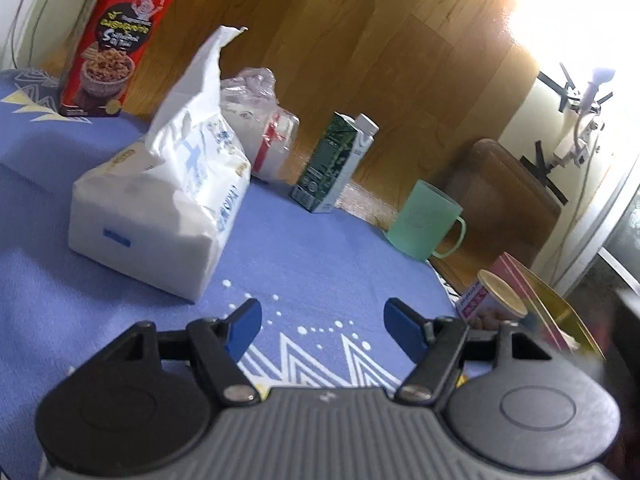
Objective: Organize soft objects
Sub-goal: 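Grasp the yellow cartoon card pack from the table with the left tool, then lower the yellow card pack into the pink tin and open the left tool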
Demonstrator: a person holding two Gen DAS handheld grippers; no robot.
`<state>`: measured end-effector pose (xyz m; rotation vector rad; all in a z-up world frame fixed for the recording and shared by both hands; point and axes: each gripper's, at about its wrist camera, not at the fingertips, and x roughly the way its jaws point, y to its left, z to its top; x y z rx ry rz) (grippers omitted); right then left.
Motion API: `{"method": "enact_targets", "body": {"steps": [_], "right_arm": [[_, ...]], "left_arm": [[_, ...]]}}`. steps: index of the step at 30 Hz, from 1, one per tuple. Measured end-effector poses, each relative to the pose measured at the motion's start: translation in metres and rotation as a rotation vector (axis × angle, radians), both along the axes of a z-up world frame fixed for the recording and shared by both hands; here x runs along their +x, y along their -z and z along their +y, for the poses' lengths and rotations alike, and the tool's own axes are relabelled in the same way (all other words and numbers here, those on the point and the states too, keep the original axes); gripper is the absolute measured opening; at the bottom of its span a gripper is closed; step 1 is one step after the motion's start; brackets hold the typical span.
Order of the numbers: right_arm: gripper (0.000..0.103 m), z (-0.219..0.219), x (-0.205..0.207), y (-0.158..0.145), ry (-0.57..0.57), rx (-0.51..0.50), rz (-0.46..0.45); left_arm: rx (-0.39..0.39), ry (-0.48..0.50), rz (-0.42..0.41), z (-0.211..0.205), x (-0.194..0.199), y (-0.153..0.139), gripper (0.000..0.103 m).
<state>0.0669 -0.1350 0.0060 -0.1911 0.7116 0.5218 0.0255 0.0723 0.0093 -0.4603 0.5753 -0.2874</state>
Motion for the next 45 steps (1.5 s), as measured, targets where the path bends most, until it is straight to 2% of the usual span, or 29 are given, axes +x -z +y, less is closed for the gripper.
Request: {"method": "enact_targets", "body": {"steps": [3, 7, 11, 13, 15, 17, 18, 20, 21, 23, 24, 26, 28, 30, 32, 33, 35, 38, 41, 45], "right_arm": [[0.094, -0.018, -0.062, 0.001, -0.088, 0.045, -0.063], [0.103, -0.052, -0.122, -0.004, -0.005, 0.128, -0.17], [0.103, -0.062, -0.149, -0.003, 0.053, 0.143, -0.15], [0.102, -0.055, -0.151, 0.006, 0.063, 0.171, -0.102], [0.101, -0.05, -0.149, 0.012, 0.05, 0.163, -0.066], [0.098, -0.043, -0.152, 0.016, 0.049, 0.111, -0.094], [0.091, -0.039, -0.152, 0.017, 0.044, 0.094, -0.104], [0.084, -0.038, -0.151, 0.014, 0.036, 0.07, -0.121], [0.08, -0.037, -0.149, 0.013, 0.045, 0.057, -0.138], [0.077, -0.046, -0.147, 0.013, 0.088, 0.032, -0.172], [0.078, -0.051, -0.147, 0.013, 0.112, 0.036, -0.18], [0.076, -0.063, -0.148, 0.013, 0.107, 0.09, -0.157], [0.077, -0.068, -0.152, 0.013, 0.109, 0.1, -0.162], [0.077, -0.065, -0.156, 0.014, 0.107, 0.082, -0.166], [0.077, -0.064, -0.155, 0.018, 0.101, 0.081, -0.153], [0.072, -0.061, -0.157, 0.02, 0.102, 0.081, -0.163], [0.07, -0.06, -0.159, 0.019, 0.111, 0.076, -0.18], [0.067, -0.069, -0.165, 0.012, 0.156, 0.094, -0.251], [0.067, -0.083, -0.174, -0.006, 0.208, 0.126, -0.348], [0.067, -0.111, -0.18, -0.026, 0.309, 0.113, -0.454]], "left_arm": [[0.027, 0.042, -0.015, -0.009, -0.003, -0.001, 0.07], [0.042, 0.141, -0.026, -0.023, -0.008, -0.003, 0.07], [-0.012, 0.254, 0.009, -0.038, -0.016, -0.003, 0.066], [-0.012, 0.314, 0.016, -0.052, -0.025, -0.004, 0.063], [0.008, 0.376, 0.047, -0.068, -0.03, -0.004, 0.054], [0.045, 0.437, 0.105, -0.086, -0.034, -0.002, 0.038], [0.058, 0.443, 0.115, -0.092, -0.038, -0.001, 0.037], [0.063, 0.462, 0.129, -0.1, -0.046, -0.002, 0.037], [0.036, 0.482, 0.154, -0.102, -0.049, -0.002, 0.037], [-0.021, 0.513, 0.186, -0.106, -0.057, -0.001, 0.038], [-0.015, 0.517, 0.177, -0.108, -0.061, -0.003, 0.038], [-0.007, 0.51, 0.168, -0.108, -0.063, -0.007, 0.05], [-0.022, 0.484, 0.167, -0.106, -0.06, -0.009, 0.058], [-0.038, 0.48, 0.18, -0.109, -0.054, -0.008, 0.059], [-0.043, 0.498, 0.201, -0.115, -0.05, 0.001, 0.051], [-0.026, 0.486, 0.181, -0.116, -0.053, 0.0, 0.049], [0.016, 0.495, 0.169, -0.124, -0.055, -0.006, 0.045], [-0.025, 0.536, 0.13, -0.132, -0.053, -0.025, 0.045], [-0.027, 0.582, 0.051, -0.153, -0.051, -0.051, 0.045], [-0.015, 0.666, -0.032, -0.198, -0.043, -0.079, 0.045]]}}
